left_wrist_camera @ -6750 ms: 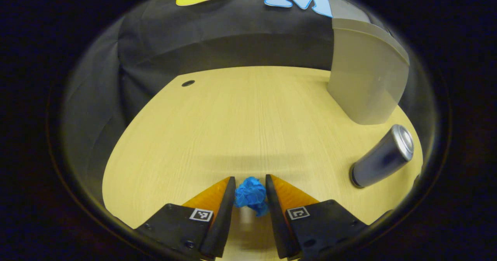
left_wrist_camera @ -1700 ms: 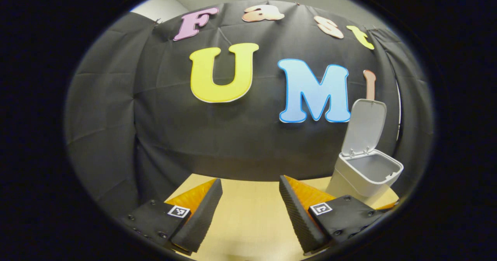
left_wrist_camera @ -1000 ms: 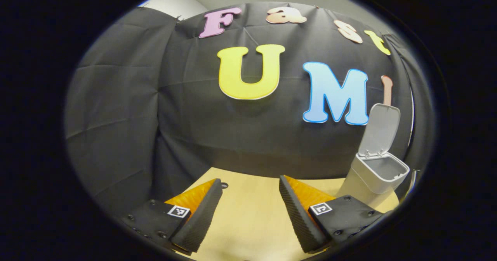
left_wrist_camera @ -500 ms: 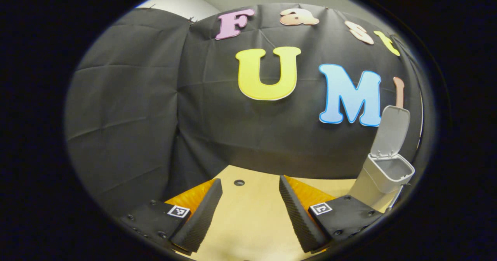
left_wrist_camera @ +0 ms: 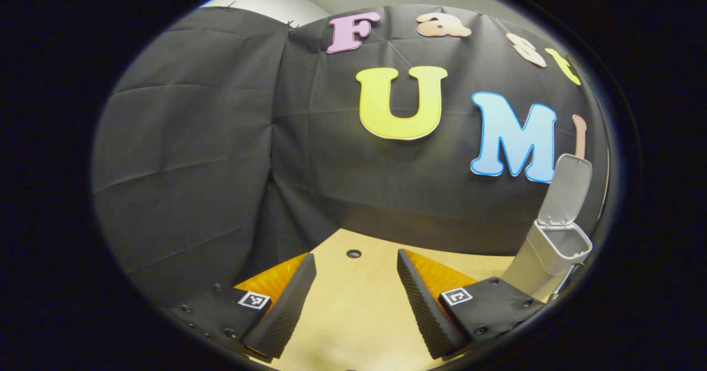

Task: Press the lid of the desktop garbage bin to open it, pick up the crumpled paper on the desktop and throw it into the bin, then pick up the pop can on the desktop and drop it into the bin, and finally close the garbage bin lid.

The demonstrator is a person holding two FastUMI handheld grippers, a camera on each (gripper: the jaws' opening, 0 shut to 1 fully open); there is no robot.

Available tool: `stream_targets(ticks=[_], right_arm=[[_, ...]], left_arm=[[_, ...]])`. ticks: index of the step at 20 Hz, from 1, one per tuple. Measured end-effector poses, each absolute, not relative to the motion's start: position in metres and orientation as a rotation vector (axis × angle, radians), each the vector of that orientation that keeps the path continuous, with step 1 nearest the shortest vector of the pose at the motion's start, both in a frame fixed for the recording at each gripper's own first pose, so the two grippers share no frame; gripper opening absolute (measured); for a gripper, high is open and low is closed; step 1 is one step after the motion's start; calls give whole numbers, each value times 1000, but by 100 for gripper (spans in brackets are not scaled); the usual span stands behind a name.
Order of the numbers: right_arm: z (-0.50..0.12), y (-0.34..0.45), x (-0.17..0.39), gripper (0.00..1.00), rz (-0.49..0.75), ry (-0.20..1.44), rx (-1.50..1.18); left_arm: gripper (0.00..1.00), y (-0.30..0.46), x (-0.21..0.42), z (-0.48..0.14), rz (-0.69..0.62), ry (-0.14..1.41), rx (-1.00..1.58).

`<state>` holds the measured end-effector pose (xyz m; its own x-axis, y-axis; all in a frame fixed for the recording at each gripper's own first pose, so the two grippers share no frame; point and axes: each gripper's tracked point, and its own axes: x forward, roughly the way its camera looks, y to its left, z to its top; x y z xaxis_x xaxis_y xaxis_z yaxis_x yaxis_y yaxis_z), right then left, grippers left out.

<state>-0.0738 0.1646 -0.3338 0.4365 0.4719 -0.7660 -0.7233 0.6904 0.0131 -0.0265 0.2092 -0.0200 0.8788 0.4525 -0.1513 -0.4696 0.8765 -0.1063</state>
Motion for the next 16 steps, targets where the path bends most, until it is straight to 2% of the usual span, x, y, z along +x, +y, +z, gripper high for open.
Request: stream_targets(ticks=[7, 8, 9, 10, 11, 16], right_arm=[[-276, 168, -61, 85, 760, 686, -307], [-265, 169, -58, 85, 761, 664, -300], [-255, 170, -57, 82, 762, 643, -297], [-244, 170, -55, 85, 763, 622, -294], [-234, 172, -52, 85, 763, 600, -291], [-204, 182, -41, 85, 735, 544, -213]], left_arm=[[97, 200, -16, -18, 453, 130, -139], [99, 198, -15, -18, 450, 130, -136], [97, 197, -14, -17, 447, 130, -134], [99, 196, -15, -16, 442, 129, -131], [97, 195, -15, -15, 440, 127, -129], [99, 191, -12, -12, 424, 126, -126]])
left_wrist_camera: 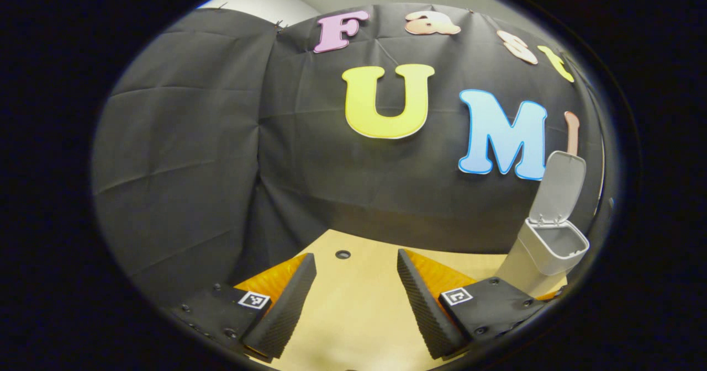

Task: Press the lid of the desktop garbage bin to open it, pick up the crumpled paper on the desktop and throw it into the bin, then pick up the pop can on the desktop and drop it into the bin, and finally close the garbage bin lid.

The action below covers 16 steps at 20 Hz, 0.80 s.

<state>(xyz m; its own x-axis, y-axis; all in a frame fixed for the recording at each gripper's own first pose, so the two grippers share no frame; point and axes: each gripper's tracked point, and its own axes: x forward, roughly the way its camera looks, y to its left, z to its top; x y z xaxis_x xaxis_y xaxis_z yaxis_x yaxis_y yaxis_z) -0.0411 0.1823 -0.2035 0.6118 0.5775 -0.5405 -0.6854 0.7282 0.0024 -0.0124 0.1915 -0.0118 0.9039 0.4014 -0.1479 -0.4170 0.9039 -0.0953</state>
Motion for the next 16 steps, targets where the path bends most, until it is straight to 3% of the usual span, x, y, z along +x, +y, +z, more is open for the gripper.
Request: stream_targets(ticks=[8, 16], right_arm=[[-171, 165, -26, 85, 652, 519, -89], [-84, 160, 5, 85, 640, 320, -111]], left_arm=[[99, 178, -12, -18, 389, 149, -79], [99, 169, -13, -22, 373, 154, -94]])
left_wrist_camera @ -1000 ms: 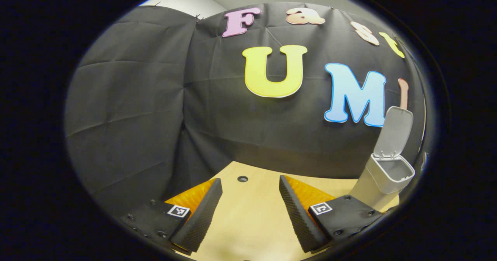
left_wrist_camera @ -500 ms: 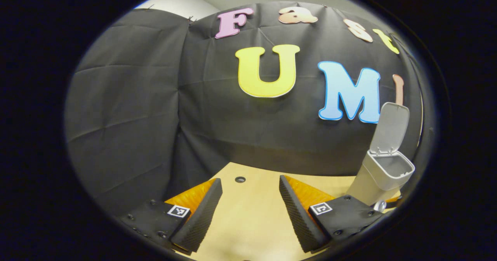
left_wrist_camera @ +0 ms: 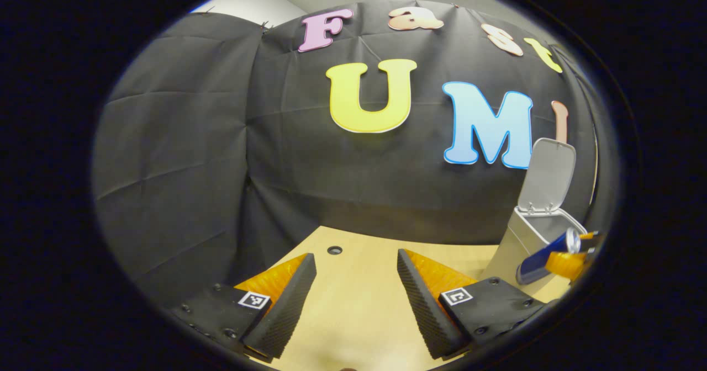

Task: Press the lid of the desktop garbage bin to open it, pick up the crumpled paper on the desktop and throw it into the bin, then pick up the pop can on the desktop and drop it into the bin, and finally close the garbage bin lid.

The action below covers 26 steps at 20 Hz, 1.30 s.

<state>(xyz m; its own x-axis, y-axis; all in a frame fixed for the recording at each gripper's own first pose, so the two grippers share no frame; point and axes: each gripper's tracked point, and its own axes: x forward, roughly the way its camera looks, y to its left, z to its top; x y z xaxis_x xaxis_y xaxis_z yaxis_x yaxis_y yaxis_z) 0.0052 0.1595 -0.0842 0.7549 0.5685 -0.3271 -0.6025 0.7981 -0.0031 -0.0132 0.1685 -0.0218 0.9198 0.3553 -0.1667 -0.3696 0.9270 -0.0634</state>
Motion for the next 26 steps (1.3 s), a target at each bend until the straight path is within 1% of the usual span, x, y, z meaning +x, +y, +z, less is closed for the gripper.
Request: stream_targets(ticks=[4, 5, 6, 7, 8, 11, 14, 15, 16, 17, 19, 21, 25, 26], right_arm=[[-40, 163, 21, 85, 643, 215, -108], [-32, 162, 24, 85, 641, 196, -111], [-25, 162, 28, 85, 638, 177, -116], [-16, 162, 33, 84, 634, 154, -121], [-8, 159, 36, 84, 626, 136, -122], [16, 151, 54, 84, 590, 84, -116], [33, 139, 75, 84, 548, 39, -112], [38, 136, 82, 84, 533, 27, -115], [41, 131, 88, 84, 518, 14, -116], [44, 128, 94, 84, 503, 2, -117], [44, 120, 110, 84, 466, -5, -114], [36, 112, 122, 84, 439, 17, -107], [14, 105, 140, 84, 410, 59, -129], [9, 105, 143, 84, 406, 71, -136]], left_arm=[[99, 166, -13, -22, 373, 152, -113], [97, 168, -14, -22, 374, 151, -118], [96, 168, -15, -22, 375, 150, -121], [99, 169, -15, -21, 375, 149, -125], [94, 170, -15, -22, 376, 150, -128], [99, 171, -15, -21, 377, 147, -136], [97, 173, -16, -21, 380, 148, -132], [98, 173, -17, -21, 381, 148, -132], [99, 174, -16, -21, 382, 149, -132], [97, 175, -17, -21, 382, 151, -132], [98, 176, -17, -23, 382, 154, -132], [99, 176, -16, -22, 381, 154, -129], [96, 177, -14, -21, 381, 153, -119], [99, 176, -13, -19, 380, 151, -119]])
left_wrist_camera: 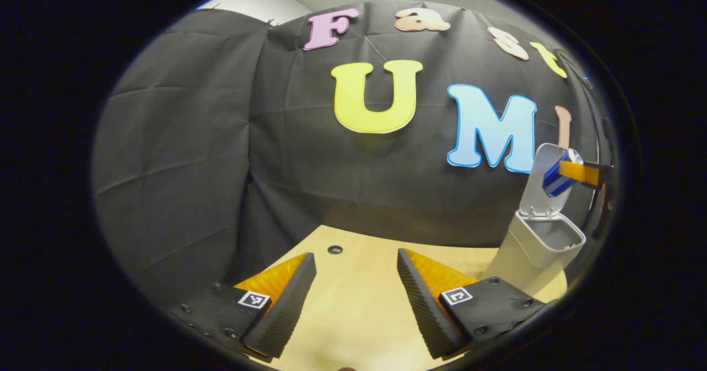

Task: Press the lid of the desktop garbage bin to open it, pick up the crumpled paper on the desktop and throw it into the bin, then pick up the pop can on the desktop and drop it into the bin, and finally close the garbage bin lid.

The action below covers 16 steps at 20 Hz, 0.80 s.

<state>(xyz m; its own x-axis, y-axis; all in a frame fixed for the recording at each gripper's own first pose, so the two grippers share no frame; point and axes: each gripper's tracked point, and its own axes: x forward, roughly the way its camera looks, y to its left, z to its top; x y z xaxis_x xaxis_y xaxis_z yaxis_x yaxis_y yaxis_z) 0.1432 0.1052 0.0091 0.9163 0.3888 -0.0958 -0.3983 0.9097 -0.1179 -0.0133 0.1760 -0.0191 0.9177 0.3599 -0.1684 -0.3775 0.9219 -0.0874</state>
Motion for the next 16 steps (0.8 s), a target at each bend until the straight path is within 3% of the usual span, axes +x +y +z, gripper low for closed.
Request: stream_targets(ticks=[16], right_arm=[[-107, 96, 161, 85, 370, 329, -147]], left_arm=[[97, 175, -13, -18, 376, 144, -144]])
